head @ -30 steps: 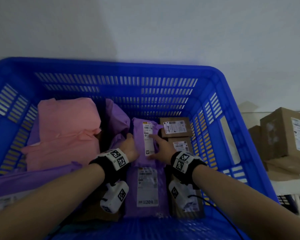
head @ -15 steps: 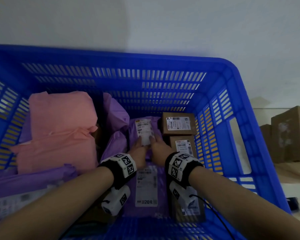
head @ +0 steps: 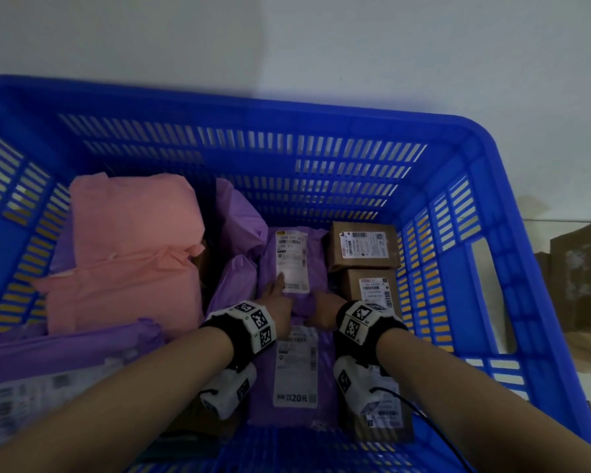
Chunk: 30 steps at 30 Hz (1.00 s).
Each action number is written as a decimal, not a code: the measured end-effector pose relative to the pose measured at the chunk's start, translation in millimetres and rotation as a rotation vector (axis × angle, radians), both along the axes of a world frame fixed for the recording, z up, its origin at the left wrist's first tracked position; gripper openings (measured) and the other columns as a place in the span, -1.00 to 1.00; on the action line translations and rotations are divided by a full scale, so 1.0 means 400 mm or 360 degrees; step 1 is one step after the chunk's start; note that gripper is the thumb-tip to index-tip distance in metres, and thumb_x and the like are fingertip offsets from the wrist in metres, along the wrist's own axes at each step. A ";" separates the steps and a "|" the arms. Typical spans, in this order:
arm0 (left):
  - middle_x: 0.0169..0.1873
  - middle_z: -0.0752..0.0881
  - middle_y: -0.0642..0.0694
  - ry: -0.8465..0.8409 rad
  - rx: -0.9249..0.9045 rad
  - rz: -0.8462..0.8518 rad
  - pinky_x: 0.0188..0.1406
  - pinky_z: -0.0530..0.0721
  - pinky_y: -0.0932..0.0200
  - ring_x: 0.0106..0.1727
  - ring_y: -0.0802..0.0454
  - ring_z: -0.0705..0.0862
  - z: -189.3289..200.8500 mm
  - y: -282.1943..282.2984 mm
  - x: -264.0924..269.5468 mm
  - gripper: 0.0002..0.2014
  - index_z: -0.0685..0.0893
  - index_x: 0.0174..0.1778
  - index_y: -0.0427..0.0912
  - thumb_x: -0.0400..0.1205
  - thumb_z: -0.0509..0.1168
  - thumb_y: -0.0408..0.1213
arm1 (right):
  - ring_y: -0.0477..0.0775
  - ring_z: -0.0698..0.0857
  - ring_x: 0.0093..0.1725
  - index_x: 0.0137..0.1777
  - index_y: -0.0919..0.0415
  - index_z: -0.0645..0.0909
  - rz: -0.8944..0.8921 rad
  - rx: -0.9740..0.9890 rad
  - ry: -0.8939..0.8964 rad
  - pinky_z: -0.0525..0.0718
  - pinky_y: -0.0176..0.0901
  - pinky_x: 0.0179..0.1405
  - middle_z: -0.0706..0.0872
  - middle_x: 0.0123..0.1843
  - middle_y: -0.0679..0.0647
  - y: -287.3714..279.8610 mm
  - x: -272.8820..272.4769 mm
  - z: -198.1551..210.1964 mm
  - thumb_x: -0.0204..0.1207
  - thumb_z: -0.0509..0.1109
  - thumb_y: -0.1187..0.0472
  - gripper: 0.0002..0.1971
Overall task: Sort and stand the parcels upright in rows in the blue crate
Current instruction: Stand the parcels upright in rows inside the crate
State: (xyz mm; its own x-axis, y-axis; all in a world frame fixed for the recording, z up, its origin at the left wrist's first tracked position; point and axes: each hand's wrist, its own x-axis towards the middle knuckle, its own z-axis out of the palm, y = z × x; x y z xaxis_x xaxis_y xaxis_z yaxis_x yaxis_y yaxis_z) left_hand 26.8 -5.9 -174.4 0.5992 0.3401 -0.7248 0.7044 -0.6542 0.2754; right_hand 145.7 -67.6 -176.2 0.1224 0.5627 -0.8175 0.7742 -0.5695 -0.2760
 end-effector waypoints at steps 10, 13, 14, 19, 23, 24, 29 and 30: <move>0.41 0.58 -0.21 -0.0362 0.0037 0.0117 0.37 0.48 0.18 0.41 -0.14 0.56 0.293 0.059 -0.072 -0.51 0.48 0.49 -0.17 0.61 0.25 -0.24 | 0.21 0.51 0.46 0.55 0.30 0.30 -0.0111 0.0512 -0.0080 0.46 -0.14 0.36 0.49 0.50 0.25 0.033 -0.012 0.207 0.60 0.32 0.13 -0.44; 0.37 0.61 -0.19 -0.0478 0.0193 0.0152 0.20 0.45 0.26 0.36 -0.10 0.59 0.387 0.095 -0.132 -0.56 0.52 0.45 -0.20 0.62 0.27 -0.34 | 0.22 0.51 0.46 0.55 0.26 0.31 -0.0063 0.0762 0.0051 0.47 -0.04 0.43 0.48 0.51 0.23 0.055 -0.063 0.244 0.57 0.36 0.13 -0.42; 0.34 0.63 -0.21 -0.0503 0.0217 0.0179 0.16 0.48 0.26 0.32 -0.11 0.61 0.410 0.104 -0.156 -0.58 0.54 0.43 -0.22 0.62 0.28 -0.36 | 0.21 0.52 0.45 0.53 0.26 0.35 -0.0039 0.0830 0.0109 0.47 -0.01 0.44 0.50 0.49 0.22 0.063 -0.084 0.257 0.56 0.38 0.13 -0.43; 0.21 0.70 -0.26 -0.0385 0.0311 0.0292 -0.21 0.52 0.32 0.02 -0.02 0.63 0.493 0.142 -0.294 -0.61 0.59 0.35 -0.25 0.58 0.36 -0.38 | 0.12 0.56 0.41 0.52 0.21 0.38 0.0071 0.0967 0.0463 0.50 -0.16 0.39 0.53 0.45 0.14 0.099 -0.217 0.316 0.51 0.45 0.14 -0.40; 0.25 0.69 -0.17 -0.0075 0.0386 0.0270 -0.30 0.48 0.41 0.12 -0.04 0.64 0.527 0.161 -0.380 -0.55 0.58 0.39 -0.17 0.55 0.41 -0.33 | 0.14 0.56 0.39 0.55 0.19 0.34 0.0243 0.0933 0.0617 0.56 -0.14 0.32 0.50 0.47 0.15 0.126 -0.321 0.335 0.45 0.51 0.12 -0.31; 0.27 0.67 -0.14 0.0007 0.0405 0.0270 -0.28 0.48 0.43 0.21 -0.06 0.63 0.531 0.165 -0.399 -0.54 0.57 0.40 -0.15 0.55 0.41 -0.32 | 0.12 0.56 0.39 0.55 0.20 0.33 0.0279 0.0941 0.0615 0.54 -0.22 0.25 0.50 0.47 0.14 0.133 -0.344 0.335 0.44 0.51 0.13 -0.30; 0.09 0.63 -0.11 0.0338 0.0365 0.0234 0.09 0.64 0.13 0.07 0.00 0.60 0.522 0.189 -0.474 -0.49 0.56 0.43 -0.18 0.53 0.43 -0.35 | 0.14 0.60 0.32 0.52 0.24 0.37 0.0419 0.1012 0.0560 0.51 -0.33 0.10 0.55 0.43 0.17 0.163 -0.422 0.325 0.43 0.53 0.16 -0.32; 0.12 0.65 -0.14 0.0386 0.0378 0.0207 0.09 0.59 0.17 0.13 -0.03 0.62 0.519 0.192 -0.483 -0.48 0.55 0.44 -0.18 0.53 0.43 -0.35 | 0.16 0.62 0.29 0.51 0.24 0.39 0.0435 0.1021 0.0551 0.54 -0.27 0.11 0.57 0.40 0.18 0.170 -0.431 0.324 0.42 0.54 0.17 -0.33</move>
State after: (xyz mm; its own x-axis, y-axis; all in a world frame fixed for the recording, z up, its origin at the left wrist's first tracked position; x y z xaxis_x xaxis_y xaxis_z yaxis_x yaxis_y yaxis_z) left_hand -166.5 71.0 33.3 0.3599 0.5784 -0.7321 0.8123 -0.5803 -0.0591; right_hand -26.7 0.4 -46.6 -0.2915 0.9121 -0.2884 0.6738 -0.0182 -0.7387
